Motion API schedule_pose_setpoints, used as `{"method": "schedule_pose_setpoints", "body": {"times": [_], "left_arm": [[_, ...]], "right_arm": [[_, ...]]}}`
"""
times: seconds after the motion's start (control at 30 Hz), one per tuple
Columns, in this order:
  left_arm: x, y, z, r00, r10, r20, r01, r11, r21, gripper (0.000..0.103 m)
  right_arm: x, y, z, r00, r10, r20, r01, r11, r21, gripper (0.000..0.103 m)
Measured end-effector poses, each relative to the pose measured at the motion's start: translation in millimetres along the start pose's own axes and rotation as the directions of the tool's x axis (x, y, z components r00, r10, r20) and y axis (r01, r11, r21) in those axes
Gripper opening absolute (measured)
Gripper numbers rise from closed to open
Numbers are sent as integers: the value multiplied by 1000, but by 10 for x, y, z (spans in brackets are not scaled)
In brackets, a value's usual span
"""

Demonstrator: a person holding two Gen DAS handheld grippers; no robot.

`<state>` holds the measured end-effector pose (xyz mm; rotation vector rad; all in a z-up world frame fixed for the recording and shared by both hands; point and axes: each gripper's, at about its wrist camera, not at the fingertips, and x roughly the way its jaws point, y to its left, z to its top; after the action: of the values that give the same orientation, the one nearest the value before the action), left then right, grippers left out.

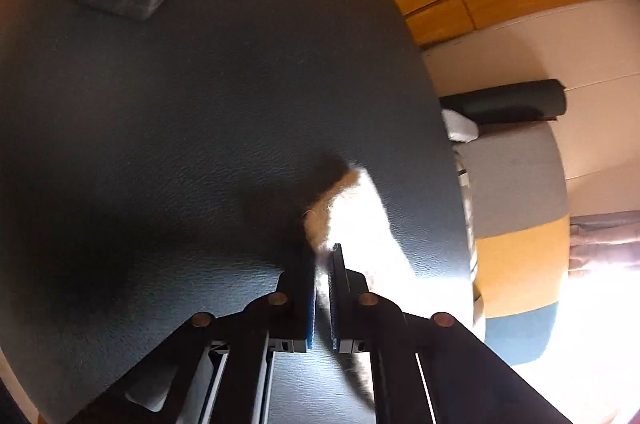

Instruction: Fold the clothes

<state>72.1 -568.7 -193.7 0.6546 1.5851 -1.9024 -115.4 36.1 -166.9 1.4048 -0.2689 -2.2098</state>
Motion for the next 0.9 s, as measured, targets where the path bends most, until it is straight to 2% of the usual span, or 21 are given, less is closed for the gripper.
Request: {"method": "schedule_pose_setpoints", "body": {"times": [0.13,0.23,0.33,0.5,0.63,0.73,0.9], "left_arm": [[-146,-318,-87,997,-82,14,81,995,64,5],[-124,-772,-185,989,-145,-3,145,980,139,5],[-80,-1216,-323,979,-199,-53,206,953,221,5],[100,-1899,-944,952,-245,-183,295,892,341,5],[360,-2359,-1505,921,-246,-301,355,848,394,5],[538,-2599,-1911,895,-230,-382,388,824,413,5],[720,-2899,-2569,863,-159,-479,404,787,467,5]], "right_arm": [[19,-28,-29,1000,7,1,-7,1000,13,27],[25,-55,-67,1000,11,-3,-10,1000,24,27],[10,-76,-103,1000,12,1,-12,999,30,27],[-41,-136,-127,1000,19,21,-20,998,54,27],[-85,-218,-119,999,30,35,-33,996,79,27],[-121,-256,-51,996,57,67,-63,993,95,27],[-133,-155,155,984,99,149,-107,993,49,27]]}}
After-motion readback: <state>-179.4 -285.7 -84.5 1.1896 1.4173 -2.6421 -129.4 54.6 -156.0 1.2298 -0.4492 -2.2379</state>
